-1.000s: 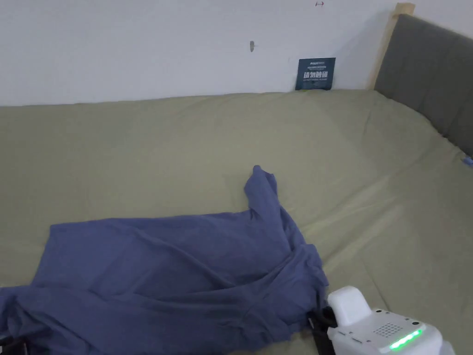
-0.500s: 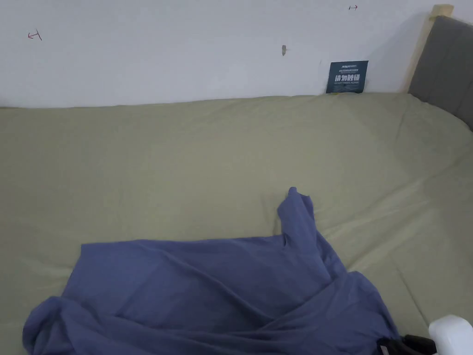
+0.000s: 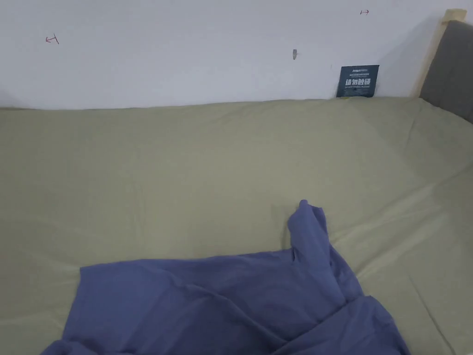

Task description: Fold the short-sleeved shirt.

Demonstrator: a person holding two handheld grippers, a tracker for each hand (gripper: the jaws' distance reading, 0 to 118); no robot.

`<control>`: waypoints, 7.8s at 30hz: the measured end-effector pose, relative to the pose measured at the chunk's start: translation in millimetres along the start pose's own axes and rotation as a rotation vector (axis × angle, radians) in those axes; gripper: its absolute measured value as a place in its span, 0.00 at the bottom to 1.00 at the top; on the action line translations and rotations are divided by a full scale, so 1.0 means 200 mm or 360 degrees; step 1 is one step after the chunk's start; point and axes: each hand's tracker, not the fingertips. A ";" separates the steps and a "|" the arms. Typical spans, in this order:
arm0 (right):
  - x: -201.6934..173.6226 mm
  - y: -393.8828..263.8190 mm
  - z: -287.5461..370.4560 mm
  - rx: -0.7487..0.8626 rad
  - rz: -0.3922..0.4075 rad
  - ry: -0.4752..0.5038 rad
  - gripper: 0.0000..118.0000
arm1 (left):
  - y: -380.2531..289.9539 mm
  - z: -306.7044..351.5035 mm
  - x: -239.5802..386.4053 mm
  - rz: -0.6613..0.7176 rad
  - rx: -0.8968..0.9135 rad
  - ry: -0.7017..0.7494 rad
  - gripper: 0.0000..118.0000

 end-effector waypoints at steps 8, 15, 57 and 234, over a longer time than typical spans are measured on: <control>-0.05 0.05 0.11 0.0251 -0.0101 -0.0226 0.87 | -0.06 0.13 -0.05 0.0218 0.0342 0.0173 0.95; -0.20 0.32 0.31 0.0644 -0.0103 -0.0207 0.80 | 0.20 0.26 0.03 0.0088 0.0563 0.0227 0.85; -0.47 0.47 0.29 0.0681 -0.0014 0.0032 0.01 | 1.19 -0.72 0.15 -0.0123 -0.0120 0.0027 0.02; -0.78 0.41 0.21 0.0433 -0.0033 0.0194 0.01 | 0.37 -0.31 -0.22 0.0116 -0.0154 -0.0435 0.06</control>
